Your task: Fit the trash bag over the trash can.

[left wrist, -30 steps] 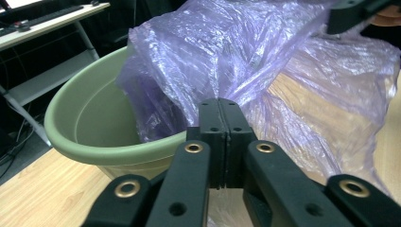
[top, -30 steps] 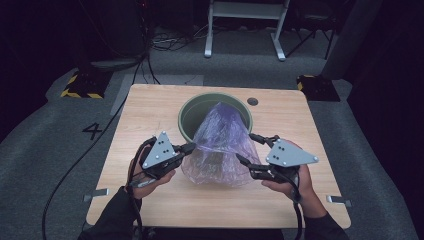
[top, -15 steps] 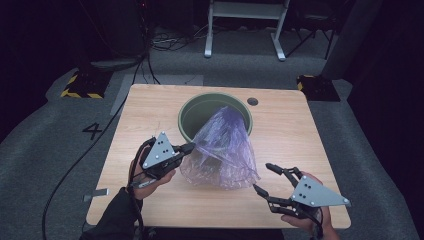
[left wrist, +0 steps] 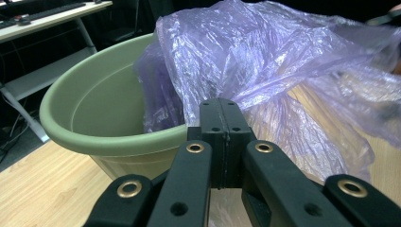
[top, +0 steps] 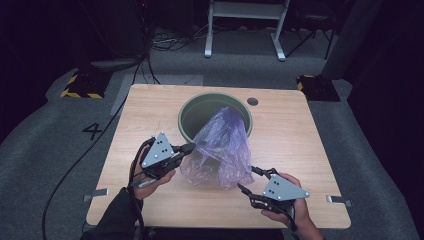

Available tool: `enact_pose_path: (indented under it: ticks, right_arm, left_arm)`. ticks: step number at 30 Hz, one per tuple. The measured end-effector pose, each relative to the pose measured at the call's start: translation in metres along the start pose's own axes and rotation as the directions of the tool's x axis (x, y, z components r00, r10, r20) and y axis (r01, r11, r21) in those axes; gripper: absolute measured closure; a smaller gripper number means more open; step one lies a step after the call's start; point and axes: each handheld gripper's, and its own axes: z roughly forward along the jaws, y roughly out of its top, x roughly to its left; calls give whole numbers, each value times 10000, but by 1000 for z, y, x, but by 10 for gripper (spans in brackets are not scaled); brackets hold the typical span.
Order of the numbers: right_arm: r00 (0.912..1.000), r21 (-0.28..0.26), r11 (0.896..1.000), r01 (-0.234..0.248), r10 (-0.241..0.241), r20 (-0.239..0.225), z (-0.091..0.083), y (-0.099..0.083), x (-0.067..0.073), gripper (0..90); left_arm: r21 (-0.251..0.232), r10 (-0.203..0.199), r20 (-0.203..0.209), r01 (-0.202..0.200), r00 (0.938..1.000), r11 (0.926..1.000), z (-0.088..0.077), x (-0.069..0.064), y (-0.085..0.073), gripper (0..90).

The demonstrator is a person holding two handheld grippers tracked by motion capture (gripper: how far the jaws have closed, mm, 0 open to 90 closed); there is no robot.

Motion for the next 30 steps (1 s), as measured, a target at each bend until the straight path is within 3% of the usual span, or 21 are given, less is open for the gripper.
enact_pose_path:
  ticks: [2, 3, 4, 5, 6, 10, 16, 17, 19, 22, 23, 28, 29, 30]
  right_arm:
    - [9999, 27, 10000, 16, -16, 149, 3, -1, -2, 452]
    - [9993, -103, 9999, 16, -12, 371, 7, -2, -4, 562]
    - [9993, -103, 9999, 16, -12, 371, 7, -2, -4, 562]
    - [9993, -259, 9997, -13, 23, 380, 7, -2, -8, 693]
    - [9993, -388, 9992, -53, 67, 358, 5, -2, -11, 750]
    - [9962, -742, 9956, -578, 624, 615, -6, -2, -24, 880]
    - [9798, -1316, 9799, -1502, 1653, 1126, -22, -2, -52, 900]
    - [9798, -1316, 9799, -1502, 1653, 1126, -22, -2, -52, 900]
    - [9699, -1472, 9707, -1901, 2089, 1251, -26, -2, -65, 900]
    - [9666, -1526, 9680, -1990, 2196, 1322, -27, -1, -73, 900]
    - [9594, -1537, 9643, -2155, 2384, 1508, -27, -1, -80, 900]
    - [9469, -1461, 9593, -2418, 2661, 1804, -22, -1, -96, 900]
    - [9369, -1487, 9519, -2680, 2934, 1901, -19, -1, -104, 900]
    - [9330, -1451, 9492, -2793, 3040, 1926, -17, 0, -108, 900]
  left_arm:
    - [-14, -9, 1, 9, 10000, 10000, 0, 0, 0, 898]
    - [-68, -34, 43, 34, 10000, 10000, 0, 2, -1, 898]
    - [-68, -34, 43, 34, 10000, 10000, 0, 2, -1, 898]
    - [-93, -64, 13, 64, 10000, 9999, 0, 2, -2, 898]
    - [-115, -69, 32, 69, 10000, 9999, -1, 3, -2, 898]
    - [-75, -71, -48, 71, 10000, 9999, -2, 5, -3, 899]
    - [19, -231, -281, 232, 9993, 9997, -6, 14, -6, 899]
    - [19, -231, -281, 232, 9993, 9997, -6, 14, -6, 899]
    - [68, -313, -403, 316, 9987, 9995, -8, 18, -8, 899]
    - [103, -378, -466, 384, 9982, 9992, -8, 21, -10, 898]
    - [138, -447, -502, 454, 9977, 9989, -9, 24, -12, 899]
    - [270, -537, -710, 558, 9960, 9981, -10, 31, -17, 899]
    - [320, -708, -783, 735, 9944, 9968, -10, 37, -21, 899]
    - [354, -783, -795, 813, 9938, 9961, -10, 40, -22, 899]
